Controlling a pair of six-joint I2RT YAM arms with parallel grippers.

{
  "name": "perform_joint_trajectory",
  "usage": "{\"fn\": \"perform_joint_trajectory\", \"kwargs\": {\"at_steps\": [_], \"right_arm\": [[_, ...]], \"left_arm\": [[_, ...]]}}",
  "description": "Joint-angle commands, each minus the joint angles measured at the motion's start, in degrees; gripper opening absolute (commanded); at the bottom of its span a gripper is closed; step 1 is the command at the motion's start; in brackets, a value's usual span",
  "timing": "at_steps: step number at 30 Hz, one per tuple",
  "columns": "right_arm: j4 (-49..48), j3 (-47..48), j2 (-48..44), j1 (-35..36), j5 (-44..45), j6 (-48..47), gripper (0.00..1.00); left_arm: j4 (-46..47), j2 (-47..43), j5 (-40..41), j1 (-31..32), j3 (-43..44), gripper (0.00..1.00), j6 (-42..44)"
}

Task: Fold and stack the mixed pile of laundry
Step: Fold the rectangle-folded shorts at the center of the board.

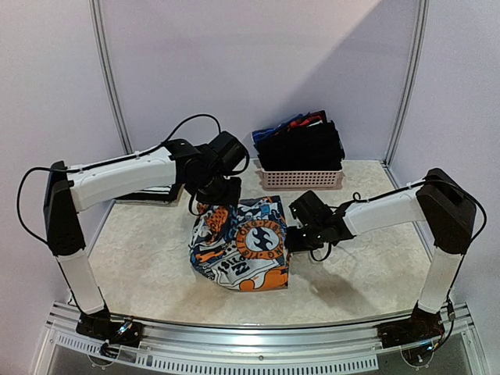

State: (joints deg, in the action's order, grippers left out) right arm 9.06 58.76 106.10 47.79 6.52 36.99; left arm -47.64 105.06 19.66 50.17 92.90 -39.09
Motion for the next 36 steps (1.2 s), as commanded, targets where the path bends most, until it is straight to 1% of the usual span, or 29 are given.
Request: {"fn": "perform_joint_trajectory", "kwargs": {"at_steps": [1, 7, 10, 14, 17, 22, 29, 36], "right_arm": [[-3.5, 0.7, 0.1, -1.2, -3.8, -1.3, 0.37], [-5.1, 1.1, 2.3, -1.3, -5.9, -1.3, 0.32], [-6.1, 1.1, 3.6, -1.2, -8.1, -1.2, 0.26], [-6.7, 1.1, 4.8, -1.2, -9.1, -0.9, 0.2], [-6.8, 1.1, 5.2, -1.3, -9.1, -0.9, 0.18], [-7.0, 0.8, 5.2, -1.3, -8.9, -0.8, 0.17], [-7.3, 0.1, 4.7, -1.2, -8.8, -0.7, 0.16], [-5.9, -1.6, 1.2, -1.3, -7.9, -1.1, 0.19]], "left_arm": [[2.0, 1.7, 0.0, 0.9, 1.7, 0.0, -1.0], [1.9, 2.9, -0.1, 1.4, 3.4, 0.0, -1.3], [2.1, 3.8, -0.4, 1.8, 4.5, 0.0, -1.8], [1.6, 5.4, -0.3, 2.6, 6.7, 0.0, -2.4], [0.6, 6.5, -0.1, 3.5, 8.7, 0.0, -2.6], [-1.5, 7.7, 1.8, 5.8, 12.9, 0.0, -2.9], [-2.1, 12.8, 0.4, 6.5, 16.8, 0.0, -3.6], [-1.8, 17.1, 0.8, 6.3, 18.6, 0.0, -3.7]]}}
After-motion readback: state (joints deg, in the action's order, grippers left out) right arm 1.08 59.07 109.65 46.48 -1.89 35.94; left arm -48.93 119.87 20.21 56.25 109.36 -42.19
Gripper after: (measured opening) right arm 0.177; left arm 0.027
